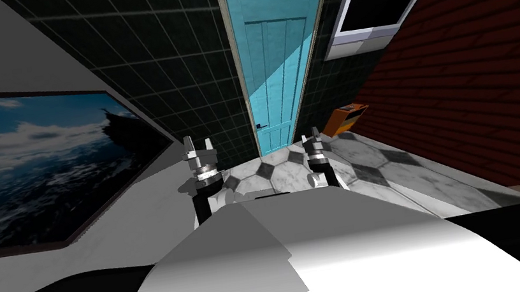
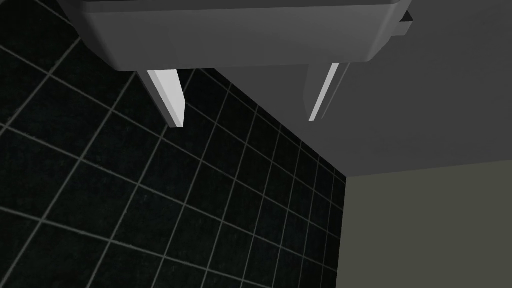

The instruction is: Pull the door open

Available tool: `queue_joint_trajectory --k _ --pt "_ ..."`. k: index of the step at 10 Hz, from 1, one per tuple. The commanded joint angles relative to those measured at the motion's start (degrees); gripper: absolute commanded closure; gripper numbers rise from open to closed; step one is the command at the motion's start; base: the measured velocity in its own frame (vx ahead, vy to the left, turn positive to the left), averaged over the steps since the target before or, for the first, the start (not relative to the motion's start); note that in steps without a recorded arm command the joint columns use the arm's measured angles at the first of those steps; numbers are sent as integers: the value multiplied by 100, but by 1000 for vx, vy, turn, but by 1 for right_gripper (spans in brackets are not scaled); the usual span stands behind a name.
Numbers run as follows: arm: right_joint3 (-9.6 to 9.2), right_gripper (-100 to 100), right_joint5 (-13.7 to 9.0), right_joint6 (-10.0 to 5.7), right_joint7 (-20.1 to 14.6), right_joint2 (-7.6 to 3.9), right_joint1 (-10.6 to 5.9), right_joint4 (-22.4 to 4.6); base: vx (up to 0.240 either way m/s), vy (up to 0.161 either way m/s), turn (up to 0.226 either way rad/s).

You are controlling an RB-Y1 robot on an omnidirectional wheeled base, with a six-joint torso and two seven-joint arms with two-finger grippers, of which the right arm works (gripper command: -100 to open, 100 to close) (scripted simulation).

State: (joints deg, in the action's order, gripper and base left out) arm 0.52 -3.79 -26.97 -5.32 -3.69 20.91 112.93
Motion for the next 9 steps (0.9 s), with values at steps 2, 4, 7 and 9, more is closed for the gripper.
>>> queue_joint_trajectory --k 2,4,7,9 --pt "112 -100 -51 -91 -9 -85 -112 -405 108 8 158" --pt "196 -100 -86 -187 -8 -142 -213 -767 99 13 164" --pt "281 -100 -121 -286 -7 -198 -316 -1134 92 4 130" --pt "370 -100 -159 -388 -6 -254 -424 -1507 72 5 137"
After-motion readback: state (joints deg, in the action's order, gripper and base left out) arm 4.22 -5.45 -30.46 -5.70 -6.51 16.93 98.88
